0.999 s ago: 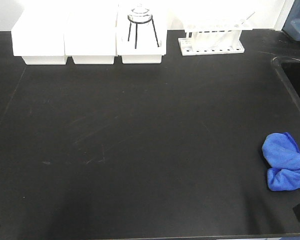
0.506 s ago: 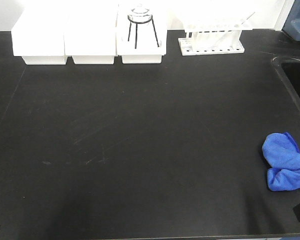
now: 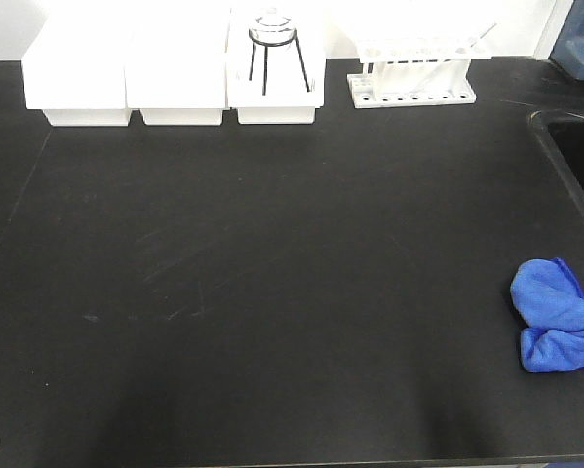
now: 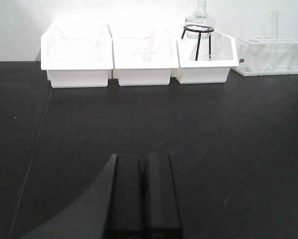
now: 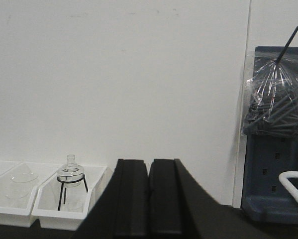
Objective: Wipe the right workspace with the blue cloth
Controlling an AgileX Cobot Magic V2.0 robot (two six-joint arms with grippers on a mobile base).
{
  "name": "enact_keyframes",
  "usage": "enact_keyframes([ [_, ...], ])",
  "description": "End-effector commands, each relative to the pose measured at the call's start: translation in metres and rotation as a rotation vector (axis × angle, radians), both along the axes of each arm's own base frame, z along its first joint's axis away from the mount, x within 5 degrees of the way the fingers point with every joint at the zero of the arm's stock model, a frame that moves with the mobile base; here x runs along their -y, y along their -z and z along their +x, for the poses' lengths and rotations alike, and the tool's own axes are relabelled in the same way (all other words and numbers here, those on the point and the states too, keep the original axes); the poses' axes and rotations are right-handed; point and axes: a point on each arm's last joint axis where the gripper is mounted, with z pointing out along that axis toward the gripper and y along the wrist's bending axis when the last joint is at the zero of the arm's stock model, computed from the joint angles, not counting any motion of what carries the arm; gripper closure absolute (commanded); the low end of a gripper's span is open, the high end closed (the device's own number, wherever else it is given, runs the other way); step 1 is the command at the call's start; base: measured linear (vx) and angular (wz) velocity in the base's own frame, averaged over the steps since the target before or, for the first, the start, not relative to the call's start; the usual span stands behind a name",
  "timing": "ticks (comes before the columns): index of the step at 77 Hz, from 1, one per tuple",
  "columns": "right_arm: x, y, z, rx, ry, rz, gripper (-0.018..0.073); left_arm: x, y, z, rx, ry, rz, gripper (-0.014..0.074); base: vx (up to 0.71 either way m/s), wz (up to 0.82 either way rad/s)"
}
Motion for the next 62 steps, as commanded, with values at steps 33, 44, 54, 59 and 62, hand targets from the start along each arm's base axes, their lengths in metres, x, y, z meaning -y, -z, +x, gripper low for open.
enact_keyframes([
  [33,-0.003,-0.041,0.026,-0.105,-0.017,0.015,0.0537,0.0,-0.016,0.0,0.103,-0.003,-0.025,0.0603,0.0,0.0],
  [44,-0.003,-0.037,0.026,-0.135,-0.015,-0.025,0.0266,0.0,-0.016,0.0,0.103,-0.003,-0.025,0.0603,0.0,0.0],
  [54,-0.003,-0.038,0.026,-0.133,-0.014,-0.026,0.0053,0.0,-0.016,0.0,0.103,-0.003,-0.025,0.0603,0.0,0.0],
  [59,-0.003,-0.037,0.028,-0.141,-0.01,-0.032,-0.0018,0.0,-0.016,0.0,0.103,-0.003,-0.025,0.0603,0.0,0.0],
  [62,-0.003,-0.036,0.03,-0.156,-0.004,-0.046,-0.0044,0.0,-0.016,0.0,0.103,-0.003,-0.025,0.0603,0.0,0.0],
])
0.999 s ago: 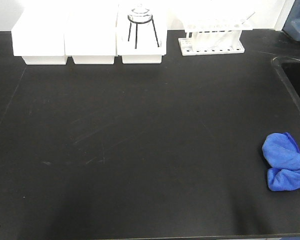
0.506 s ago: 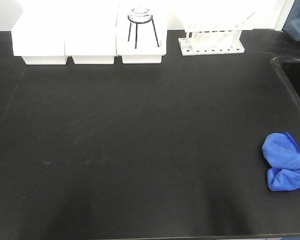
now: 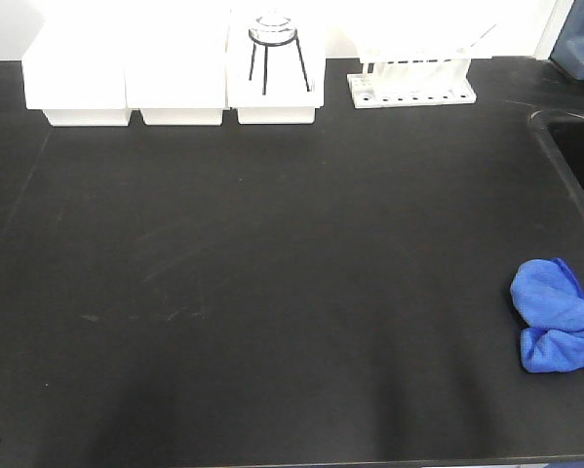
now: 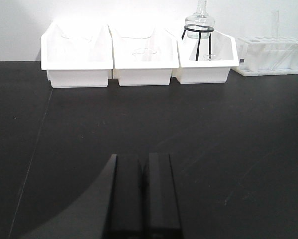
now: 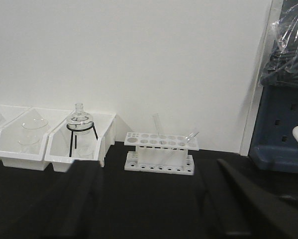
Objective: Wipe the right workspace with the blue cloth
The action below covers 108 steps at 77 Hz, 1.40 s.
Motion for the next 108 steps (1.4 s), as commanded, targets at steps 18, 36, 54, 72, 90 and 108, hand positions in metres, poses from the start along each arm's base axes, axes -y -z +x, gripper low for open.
enact_keyframes([
  [18,0.011,-0.011,0.041,-0.213,0.139,-0.065,-0.0009,0.0,-0.016,0.0,0.104,-0.003,-0.019,0.0603,0.0,0.0],
  [36,0.019,0.018,0.089,-0.57,0.253,-0.134,0.0005,0.0,-0.016,0.0,0.105,-0.002,-0.015,0.0603,0.0,0.0],
  [54,0.017,0.06,0.135,-0.852,0.258,-0.184,0.0005,0.0,-0.016,0.0,0.105,-0.002,-0.015,0.0603,0.0,0.0],
  [72,0.015,0.114,0.163,-1.032,0.242,-0.226,0.0005,0.0,-0.016,0.0,0.105,-0.002,-0.015,0.0603,0.0,0.0],
  [90,0.014,0.18,0.156,-1.139,0.23,-0.229,0.0005,0.0,-0.016,0.0,0.105,-0.002,-0.015,0.0603,0.0,0.0],
  [108,0.02,0.198,0.157,-1.115,0.277,-0.28,0.0005,0.0,-0.016,0.0,0.105,-0.002,-0.015,0.0603,0.0,0.0],
])
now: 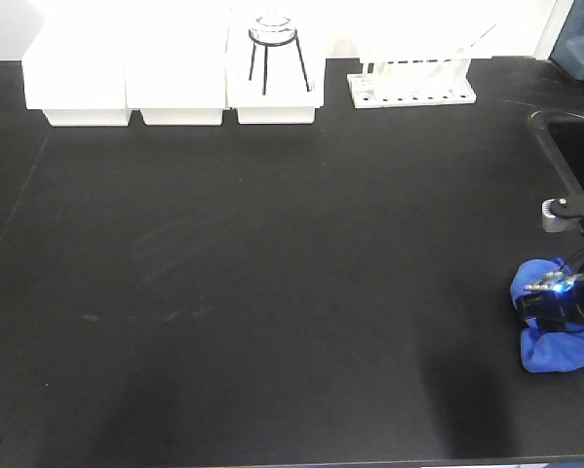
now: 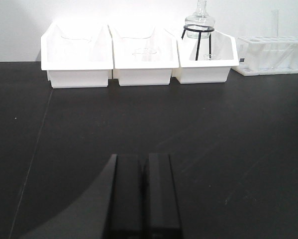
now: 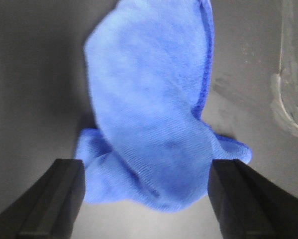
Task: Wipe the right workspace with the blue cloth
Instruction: 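Lower the right gripper onto the blue cloth, grasp and lift it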
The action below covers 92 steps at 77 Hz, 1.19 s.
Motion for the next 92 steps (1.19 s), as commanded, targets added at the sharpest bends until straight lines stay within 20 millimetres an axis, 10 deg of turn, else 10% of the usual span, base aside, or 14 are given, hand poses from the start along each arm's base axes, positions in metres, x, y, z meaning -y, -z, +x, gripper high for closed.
enact_keyframes([
  [1,0.005,-0.009,0.009,0.088,-0.018,-0.055,0.0005,0.0,-0.016,0.0,0.104,-0.003,-0.019,0.0603,0.0,0.0],
  [40,0.003,0.029,0.029,0.012,-0.04,-0.055,0.0015,0.0,-0.016,0.0,0.104,-0.003,-0.019,0.0603,0.0,0.0],
  [53,0.003,0.033,0.03,-0.006,-0.032,-0.055,0.0188,0.0,-0.016,0.0,0.104,-0.003,-0.019,0.0603,0.0,0.0],
  [66,0.005,0.018,0.027,0.039,-0.029,-0.066,0.0573,0.0,-0.016,0.0,0.104,-0.003,-0.019,0.0603,0.0,0.0],
  [92,0.004,-0.067,-0.014,0.413,0.017,-0.005,0.0567,0.0,-0.016,0.0,0.104,-0.003,-0.019,0.0603,0.0,0.0],
])
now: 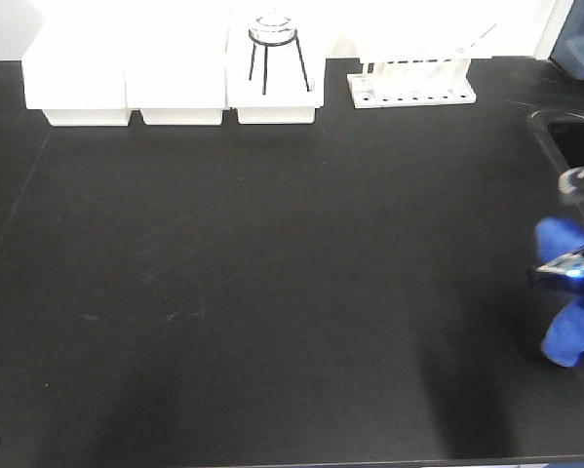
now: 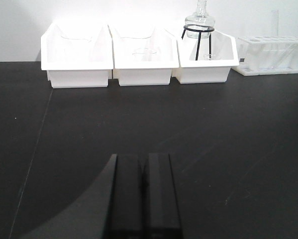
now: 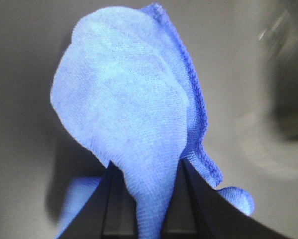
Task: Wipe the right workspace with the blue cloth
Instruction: 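Lower the right gripper onto the blue cloth, grasp and lift it, then hold the cloth in the right gripper while the base turns away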
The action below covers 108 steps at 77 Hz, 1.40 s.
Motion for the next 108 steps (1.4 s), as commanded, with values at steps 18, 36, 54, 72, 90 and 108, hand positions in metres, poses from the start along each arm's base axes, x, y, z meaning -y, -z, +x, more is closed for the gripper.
enact_keyframes([
  [18,-0.002,-0.094,-0.075,0.505,-0.042,0.109,0.0565,0.0,-0.016,0.0,0.104,-0.003,-0.019,0.0603,0.0,0.0],
  [36,-0.009,-0.112,-0.13,0.635,-0.155,0.174,0.0564,0.0,-0.016,0.0,0.104,-0.003,-0.019,0.0603,0.0,0.0],
  [54,-0.012,-0.11,-0.152,0.606,-0.237,0.153,0.0564,0.0,-0.016,0.0,0.104,-0.003,-0.019,0.0603,0.0,0.0],
  [72,-0.011,-0.111,-0.154,0.62,-0.232,0.148,0.0564,0.0,-0.016,0.0,0.104,-0.003,-0.02,0.0603,0.0,0.0],
  [90,-0.011,-0.111,-0.154,0.62,-0.232,0.145,0.0564,0.0,-0.016,0.0,0.104,-0.003,-0.02,0.0603,0.0,0.0],
  [108,-0.011,-0.111,-0.154,0.62,-0.232,0.145,0.0564,0.0,-0.016,0.0,0.104,-0.003,-0.02,0.0603,0.0,0.0],
])
